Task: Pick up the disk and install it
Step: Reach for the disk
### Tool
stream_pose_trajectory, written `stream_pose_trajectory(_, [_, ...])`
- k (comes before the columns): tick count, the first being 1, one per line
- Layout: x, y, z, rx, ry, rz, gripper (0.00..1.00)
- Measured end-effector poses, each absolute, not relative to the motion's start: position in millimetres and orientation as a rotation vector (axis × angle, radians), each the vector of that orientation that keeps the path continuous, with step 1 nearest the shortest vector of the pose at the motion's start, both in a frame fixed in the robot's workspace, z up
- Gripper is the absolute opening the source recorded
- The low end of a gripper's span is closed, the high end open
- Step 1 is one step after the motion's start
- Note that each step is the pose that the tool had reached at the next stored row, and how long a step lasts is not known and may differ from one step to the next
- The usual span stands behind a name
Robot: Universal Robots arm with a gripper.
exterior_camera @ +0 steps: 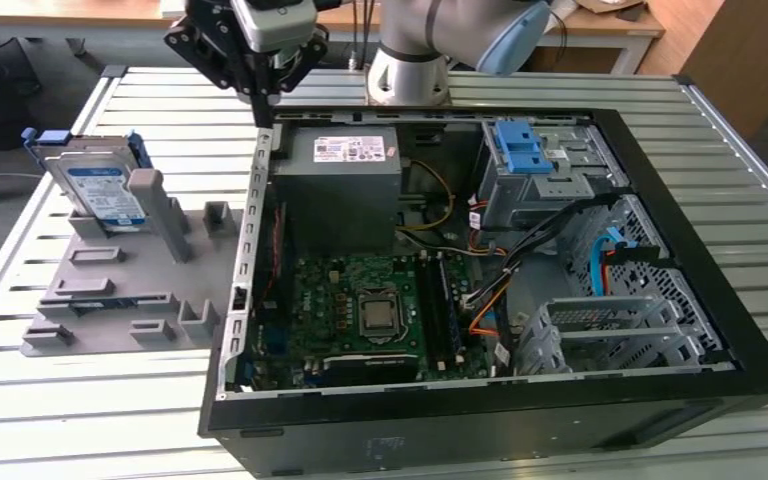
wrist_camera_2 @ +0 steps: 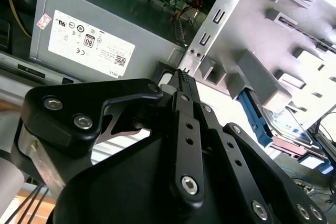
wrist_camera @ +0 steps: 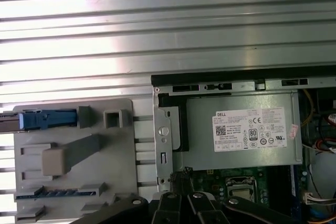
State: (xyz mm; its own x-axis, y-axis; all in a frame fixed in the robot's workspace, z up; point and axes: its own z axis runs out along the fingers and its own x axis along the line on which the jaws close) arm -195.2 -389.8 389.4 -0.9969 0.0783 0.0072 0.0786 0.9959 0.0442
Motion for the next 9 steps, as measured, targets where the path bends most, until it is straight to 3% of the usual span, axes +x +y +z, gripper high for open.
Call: stream_pose_trajectory(9, [-202.0, -386.8, 389.3, -0.123, -3.133, -0.07, 0.11])
